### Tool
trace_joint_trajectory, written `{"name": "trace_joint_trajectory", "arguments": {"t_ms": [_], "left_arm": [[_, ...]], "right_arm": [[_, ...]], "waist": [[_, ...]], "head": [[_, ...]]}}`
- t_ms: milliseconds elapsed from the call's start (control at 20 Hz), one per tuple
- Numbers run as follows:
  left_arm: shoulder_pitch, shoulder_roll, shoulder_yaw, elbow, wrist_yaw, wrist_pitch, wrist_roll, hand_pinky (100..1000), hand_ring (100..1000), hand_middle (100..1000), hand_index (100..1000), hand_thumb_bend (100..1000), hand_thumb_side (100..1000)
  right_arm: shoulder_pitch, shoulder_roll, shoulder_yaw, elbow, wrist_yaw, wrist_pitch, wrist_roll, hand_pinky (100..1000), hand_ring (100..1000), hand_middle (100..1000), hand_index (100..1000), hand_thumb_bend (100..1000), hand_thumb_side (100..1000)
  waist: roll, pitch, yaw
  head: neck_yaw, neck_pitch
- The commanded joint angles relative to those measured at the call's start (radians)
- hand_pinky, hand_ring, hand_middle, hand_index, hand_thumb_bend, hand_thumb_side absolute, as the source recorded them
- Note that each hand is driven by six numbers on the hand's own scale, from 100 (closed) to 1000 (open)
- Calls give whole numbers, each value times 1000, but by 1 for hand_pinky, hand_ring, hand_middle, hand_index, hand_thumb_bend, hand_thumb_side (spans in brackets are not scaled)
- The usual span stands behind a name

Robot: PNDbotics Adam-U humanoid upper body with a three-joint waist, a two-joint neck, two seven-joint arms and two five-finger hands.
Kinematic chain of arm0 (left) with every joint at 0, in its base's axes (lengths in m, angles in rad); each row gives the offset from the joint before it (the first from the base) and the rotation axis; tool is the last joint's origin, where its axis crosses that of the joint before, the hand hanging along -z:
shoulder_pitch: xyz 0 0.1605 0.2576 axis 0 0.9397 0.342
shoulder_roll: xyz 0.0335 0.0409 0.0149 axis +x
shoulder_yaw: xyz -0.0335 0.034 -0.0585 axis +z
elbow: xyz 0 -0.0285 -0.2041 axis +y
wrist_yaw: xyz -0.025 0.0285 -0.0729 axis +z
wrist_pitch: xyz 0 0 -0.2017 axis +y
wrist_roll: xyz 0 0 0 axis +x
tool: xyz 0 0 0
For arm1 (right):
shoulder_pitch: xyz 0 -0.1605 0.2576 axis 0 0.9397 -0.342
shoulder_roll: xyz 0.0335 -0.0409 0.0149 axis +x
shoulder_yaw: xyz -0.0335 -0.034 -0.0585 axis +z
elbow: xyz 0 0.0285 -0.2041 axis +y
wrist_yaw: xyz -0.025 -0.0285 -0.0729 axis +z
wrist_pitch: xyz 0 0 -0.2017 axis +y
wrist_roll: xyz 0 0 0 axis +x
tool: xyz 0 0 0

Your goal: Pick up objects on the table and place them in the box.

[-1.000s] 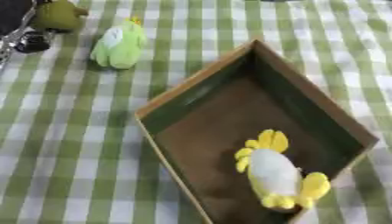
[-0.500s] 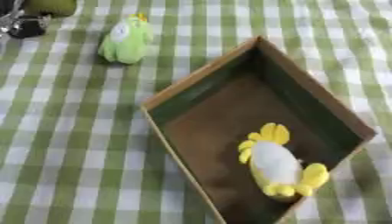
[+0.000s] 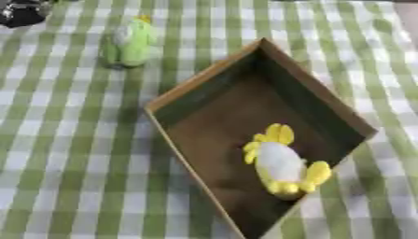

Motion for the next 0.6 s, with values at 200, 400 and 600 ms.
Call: {"name": "trace_joint_trajectory", "arguments": {"t_ms": [200,400,600], "left_arm": [[0,-47,-81,-171,49,-49,-36,379,487,490,626,127,100],[11,-112,-136,-267,60,-77,-84,372,483,485,622,139,100],[23,-205,-206,-363,72,-124,-137,368,480,483,621,142,100]], "right_arm": [[6,-25,-19,-16,-4,-1,-12,845,894,653,936,100,470],[20,-30,-23,-16,-1,1,-19,844,886,654,935,100,470],[34,-39,-26,-16,3,5,-25,844,879,655,934,100,470]], "waist": [[-4,-56,8],[-2,-77,30],[3,-98,65]], "head": [[-37,17],[-54,36],[-81,63]]}}
